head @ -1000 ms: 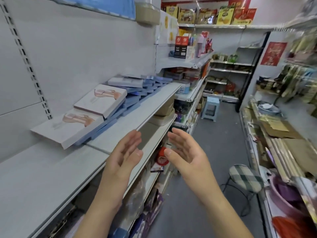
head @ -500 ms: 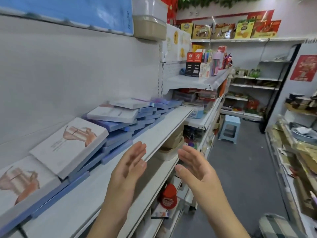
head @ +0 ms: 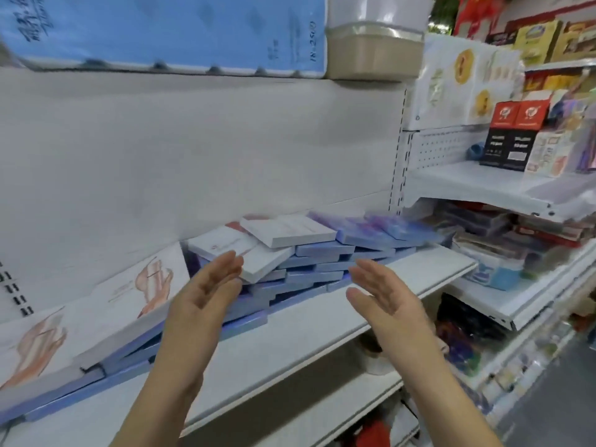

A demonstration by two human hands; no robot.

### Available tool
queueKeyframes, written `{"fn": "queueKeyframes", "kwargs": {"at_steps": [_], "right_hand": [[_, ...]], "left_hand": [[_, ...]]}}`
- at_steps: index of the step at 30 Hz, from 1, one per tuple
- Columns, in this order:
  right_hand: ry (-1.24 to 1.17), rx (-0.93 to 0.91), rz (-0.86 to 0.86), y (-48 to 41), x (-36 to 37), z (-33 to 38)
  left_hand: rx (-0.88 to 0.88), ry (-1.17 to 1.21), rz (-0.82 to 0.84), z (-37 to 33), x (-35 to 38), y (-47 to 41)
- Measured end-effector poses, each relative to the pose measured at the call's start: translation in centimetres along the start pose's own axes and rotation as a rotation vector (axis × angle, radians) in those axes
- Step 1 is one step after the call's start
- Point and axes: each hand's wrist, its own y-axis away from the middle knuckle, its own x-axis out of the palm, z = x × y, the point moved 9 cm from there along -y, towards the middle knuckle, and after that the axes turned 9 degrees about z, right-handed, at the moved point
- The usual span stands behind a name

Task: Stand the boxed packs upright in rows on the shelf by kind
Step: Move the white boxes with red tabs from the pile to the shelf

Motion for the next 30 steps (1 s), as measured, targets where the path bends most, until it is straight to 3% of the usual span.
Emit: {"fn": "queueKeyframes", "kwargs": {"at_steps": [7, 13, 18, 22, 26, 30], "right_hand": [[0.176, -0.052, 0.198, -10.4, 1.3, 0.1], [0.442, -0.071, 0.466, -19.3, 4.5, 2.0], [0.736, -0.009, 0.774, -24.3, 7.9, -0.6], [0.858, -0.014, 0.961, -25.9, 9.3, -2.4], [0.947, -0.119, 0.930, -27.4, 10.3, -3.0], [0.755, -0.074, 0.837, -28.5, 9.9, -3.7]], "left_hand": [[-0.073, -0.268, -0.258, 0.9, -4.6, -5.0], [-0.113, -0.669, -0.230, 1.0, -3.2, -7.8], [-0.365, -0.953, -0.249, 1.9, -3.7, -8.9], [-0.487, -0.977, -0.240, 2.4, -3.3, -9.5], [-0.548, -0.951, -0.231, 2.6, -3.4, -9.9], [-0.618, -0.880, -0.205, 3.0, -3.4, -10.1]]}}
